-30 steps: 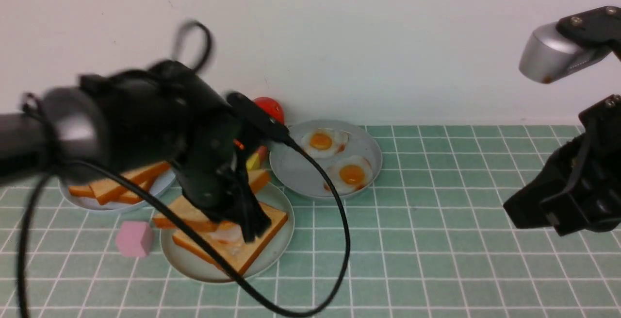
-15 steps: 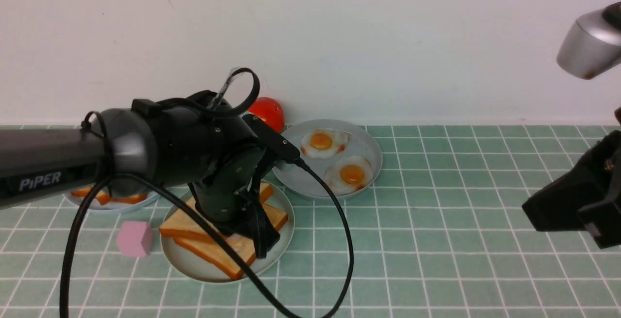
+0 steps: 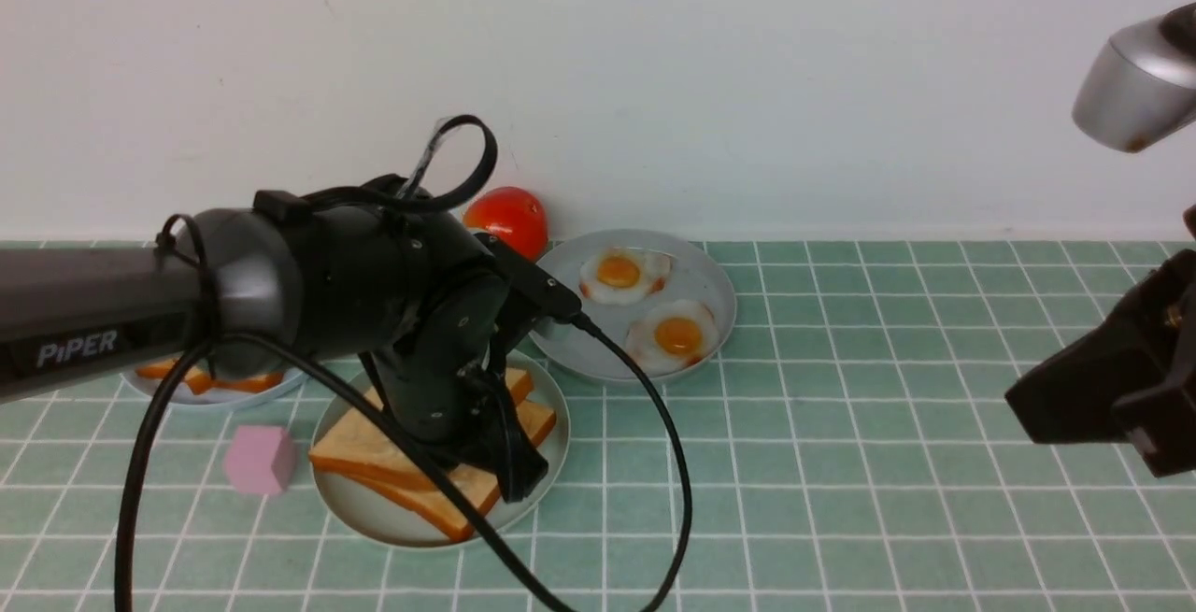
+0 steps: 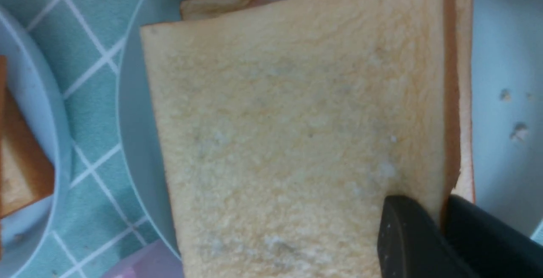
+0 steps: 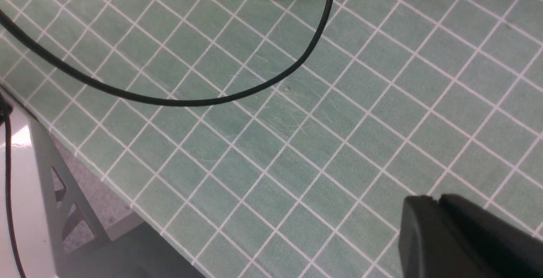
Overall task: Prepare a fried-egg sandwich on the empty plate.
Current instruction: Use the left arm to place a slice of bread on the fried egg in the middle
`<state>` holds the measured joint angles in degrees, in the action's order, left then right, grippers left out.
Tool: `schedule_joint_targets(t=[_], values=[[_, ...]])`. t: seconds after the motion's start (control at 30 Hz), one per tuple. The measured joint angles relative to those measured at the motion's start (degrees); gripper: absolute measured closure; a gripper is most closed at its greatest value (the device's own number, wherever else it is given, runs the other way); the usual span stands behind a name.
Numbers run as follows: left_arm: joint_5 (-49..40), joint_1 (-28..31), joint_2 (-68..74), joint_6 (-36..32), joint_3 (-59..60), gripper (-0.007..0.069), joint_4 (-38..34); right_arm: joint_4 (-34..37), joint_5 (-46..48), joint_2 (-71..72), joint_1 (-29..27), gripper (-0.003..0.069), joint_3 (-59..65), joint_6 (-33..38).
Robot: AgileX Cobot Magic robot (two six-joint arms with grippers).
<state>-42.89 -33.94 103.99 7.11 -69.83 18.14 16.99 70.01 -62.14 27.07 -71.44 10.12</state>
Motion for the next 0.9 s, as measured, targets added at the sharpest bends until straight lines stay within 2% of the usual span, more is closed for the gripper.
schedule_joint_targets(t=[0.37, 0.47, 0.6, 0.73, 0.9], values=[[1.15, 0.0, 0.0, -3.79, 0.0, 0.0547, -1.79, 0.0, -0.41, 0.0, 0.0, 0.0587, 0.0, 0.01], [1.2, 0.0, 0.0, -3.89, 0.0, 0.051, -2.71, 0.0, -0.41, 0.0, 0.0, 0.0585, 0.0, 0.01], [1.35, 0.0, 0.0, -3.97, 0.0, 0.0383, -4.17, 0.0, -0.43, 0.0, 0.0, 0.0584, 0.0, 0.01], [1.29, 0.0, 0.0, -4.01, 0.0, 0.0294, -4.86, 0.0, -0.43, 0.0, 0.0, 0.0583, 0.0, 0.05], [0.39, 0.0, -0.77, -4.01, -0.85, 0.0257, -8.19, 0.0, -0.43, 0.0, 0.0, 0.058, 0.0, 0.05]])
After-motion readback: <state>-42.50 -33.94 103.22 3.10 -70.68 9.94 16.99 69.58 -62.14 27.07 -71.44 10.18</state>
